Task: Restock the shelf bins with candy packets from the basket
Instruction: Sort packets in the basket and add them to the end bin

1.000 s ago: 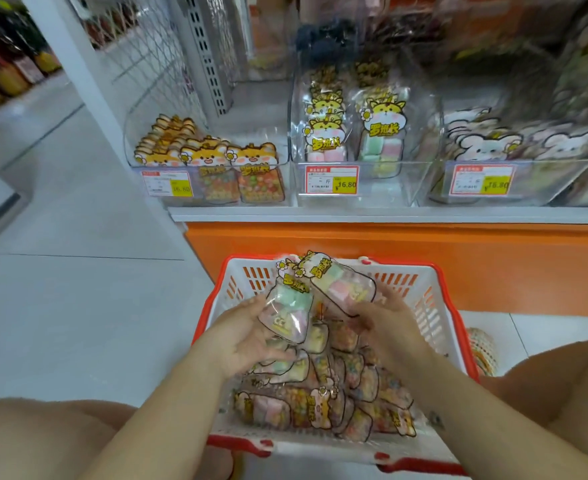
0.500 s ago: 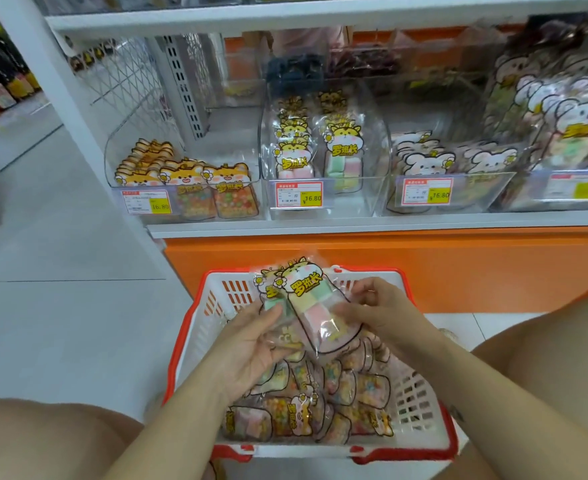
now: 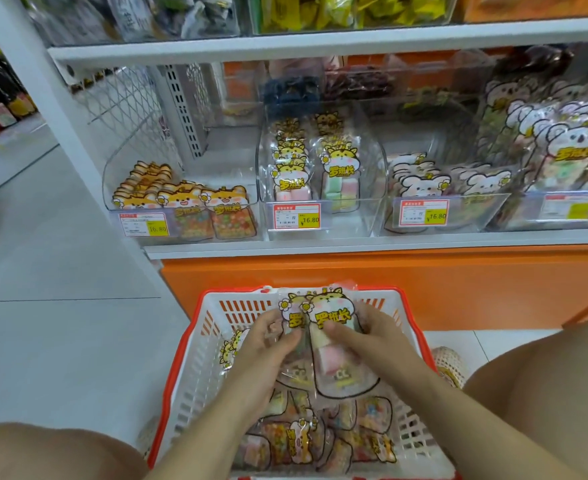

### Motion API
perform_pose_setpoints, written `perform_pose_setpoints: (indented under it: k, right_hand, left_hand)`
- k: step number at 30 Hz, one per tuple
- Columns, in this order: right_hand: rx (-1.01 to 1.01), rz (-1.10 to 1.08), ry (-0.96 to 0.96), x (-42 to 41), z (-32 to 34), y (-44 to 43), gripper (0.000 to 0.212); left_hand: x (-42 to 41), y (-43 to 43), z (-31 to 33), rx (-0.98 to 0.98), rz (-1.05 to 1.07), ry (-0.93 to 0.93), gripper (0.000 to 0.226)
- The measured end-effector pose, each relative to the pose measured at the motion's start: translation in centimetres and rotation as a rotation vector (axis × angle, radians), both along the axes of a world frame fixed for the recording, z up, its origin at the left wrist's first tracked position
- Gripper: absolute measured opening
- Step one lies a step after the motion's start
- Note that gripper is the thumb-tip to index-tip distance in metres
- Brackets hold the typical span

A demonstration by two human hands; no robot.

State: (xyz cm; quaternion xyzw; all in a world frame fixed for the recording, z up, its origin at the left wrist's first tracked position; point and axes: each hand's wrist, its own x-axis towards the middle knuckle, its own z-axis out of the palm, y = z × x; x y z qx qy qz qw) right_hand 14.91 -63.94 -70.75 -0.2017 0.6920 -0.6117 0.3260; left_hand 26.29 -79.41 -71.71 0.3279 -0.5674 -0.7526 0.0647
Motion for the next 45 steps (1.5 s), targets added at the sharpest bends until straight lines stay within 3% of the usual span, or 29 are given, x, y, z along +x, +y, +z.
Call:
perform_pose_setpoints:
  k: [2, 5, 10, 13, 18, 21, 23, 25, 27, 29, 31, 34, 39, 42, 45]
  right_hand:
    - [0.000, -0.069, -0.009, -0.1, 0.2, -0.3, 0.048]
    - [-0.098, -0.103, -0.145, -0.1, 1.1, -1.2, 0.028]
    - [-0.185, -0.082, -0.273, -1.4, 3.3, -1.2, 0.036]
    - [-0.194, -0.060, -0.204, -2.1, 4.9, -0.8, 0.046]
    - [-0.207, -0.031, -0.007, -2.2, 7.0, -0.3, 0.021]
    - [-0.229, -0.012, 0.015, -1.6, 7.9, -0.3, 0.035]
    - [-0.246, -0.026, 0.033, -1.4, 8.0, -0.1, 0.039]
    - [-0.247, -0.049, 0.063, -1.2, 8.2, 0.0, 0.040]
    - [-0.257, -0.077, 0.096, -1.1, 8.2, -0.1, 0.034]
    - [-0.255, -0.106, 0.103, -1.0, 8.2, -0.3, 0.031]
    - [-0.235, -0.093, 0.077, -0.9, 8.4, -0.7, 0.041]
    - [-0.267, -0.075, -0.072, -0.9, 8.9, -1.2, 0.053]
    - [-0.302, 0.117, -0.235, -1.7, 9.8, -1.3, 0.048]
    - [-0.161, 0.187, -0.060, -3.7, 11.8, -1.0, 0.055]
    - [0.044, 0.221, 0.345, -5.7, 15.1, -0.9, 0.050]
  left_hand:
    - [-1.0, 0.4, 0.0, -0.028, 0.015, -0.005, 0.034]
    - [-2.5, 0.7, 1.1, -0.087, 0.026, -0.005, 0.028]
    - [-4.1, 0.2, 4.1, -0.208, 0.000, 0.024, 0.028]
    - [-4.4, 0.2, 6.0, -0.275, -0.043, 0.037, 0.033]
    - [-4.5, -0.2, 8.9, -0.615, -0.004, 0.067, 0.028]
    - [-4.1, -0.2, 10.4, -0.788, 0.027, 0.060, 0.023]
    - [-3.7, 0.0, 11.0, -0.719, 0.035, 0.086, 0.020]
    - [-3.2, 0.4, 11.3, -0.422, -0.010, 0.133, 0.018]
    - [-2.9, 0.9, 11.1, -0.218, -0.112, 0.146, 0.042]
    - [-2.8, 1.2, 10.8, -0.286, -0.207, 0.138, 0.081]
    - [-2.8, 1.1, 10.8, -0.300, -0.240, 0.159, 0.098]
    - [-2.8, 0.7, 10.7, -0.282, -0.259, 0.187, 0.081]
    - [-2.4, -0.4, 11.1, -0.368, -0.280, 0.224, 0.072]
    - [-2.1, -1.4, 12.1, -0.476, -0.301, 0.216, 0.063]
    - [-2.1, -2.3, 13.0, -0.685, -0.342, 0.194, 0.062]
